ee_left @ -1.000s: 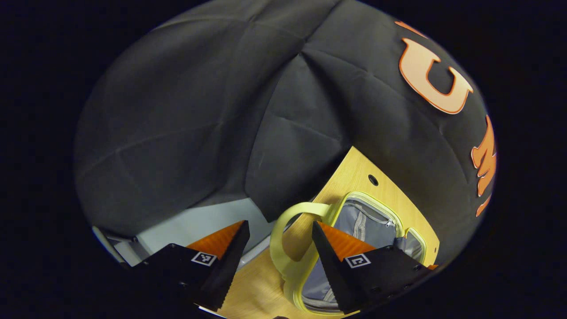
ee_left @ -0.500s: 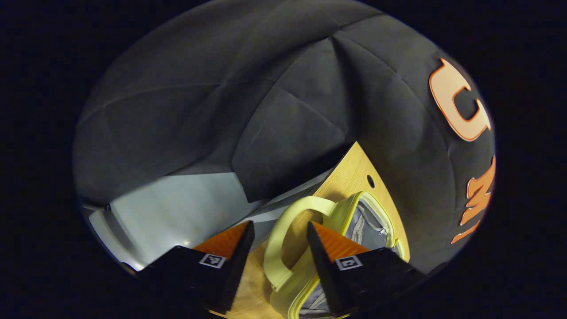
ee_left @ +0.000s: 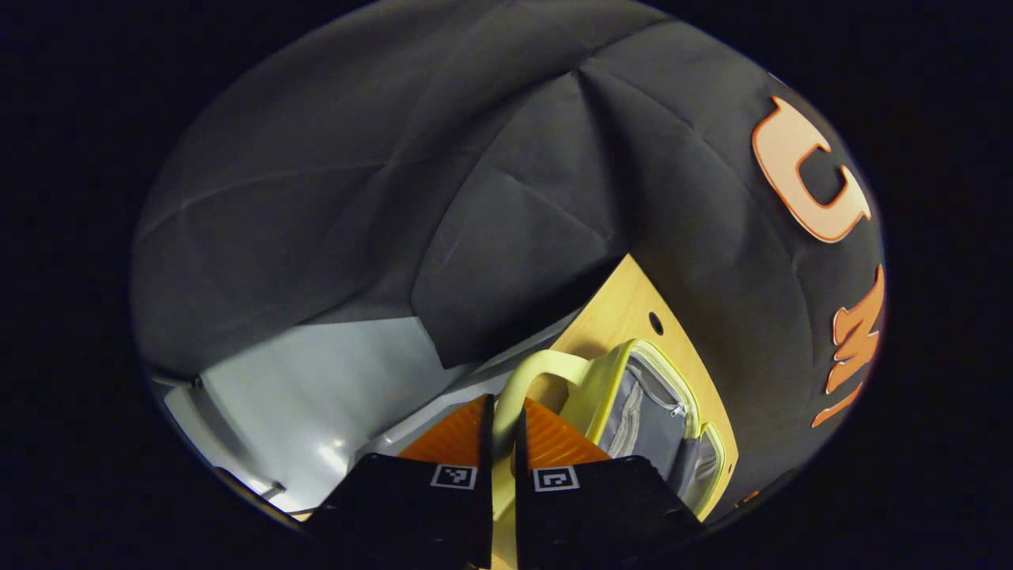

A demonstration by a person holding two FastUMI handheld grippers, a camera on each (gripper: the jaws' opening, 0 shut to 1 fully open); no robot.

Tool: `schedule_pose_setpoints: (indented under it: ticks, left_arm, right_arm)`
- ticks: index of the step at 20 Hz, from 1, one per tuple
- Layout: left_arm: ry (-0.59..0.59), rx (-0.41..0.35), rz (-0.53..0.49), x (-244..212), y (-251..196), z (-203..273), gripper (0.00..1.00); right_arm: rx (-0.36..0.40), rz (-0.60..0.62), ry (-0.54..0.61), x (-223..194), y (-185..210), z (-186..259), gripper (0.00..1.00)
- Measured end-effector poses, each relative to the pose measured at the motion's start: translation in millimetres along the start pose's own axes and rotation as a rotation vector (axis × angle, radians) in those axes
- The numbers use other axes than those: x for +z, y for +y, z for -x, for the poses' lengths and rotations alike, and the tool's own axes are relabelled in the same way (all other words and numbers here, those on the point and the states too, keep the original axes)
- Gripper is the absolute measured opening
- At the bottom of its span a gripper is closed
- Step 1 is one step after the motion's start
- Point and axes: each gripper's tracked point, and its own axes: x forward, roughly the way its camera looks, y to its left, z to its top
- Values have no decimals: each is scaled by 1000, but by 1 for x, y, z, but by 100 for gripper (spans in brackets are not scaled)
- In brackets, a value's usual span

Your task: First open the suitcase, pack the skin care products into it, and then close the suitcase.

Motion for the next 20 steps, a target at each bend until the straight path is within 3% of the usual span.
schedule_pose_setpoints:
  ticks: [6,7,12,20]
  left_arm:
    - [-146,-51,-161,19,-46,38,11]
    - [-149,-64,-172,22,-57,46,1]
    - [-222,-66,-293,30,-93,83,1]
    - [-321,-200,-408,26,-201,148,1]
  right_arm:
    - [22,29,-41,14,-14,13,94]
    - [24,31,-49,16,-17,15,94]
    - [49,39,-74,23,-27,27,94]
    - [99,53,-107,29,-38,45,94]
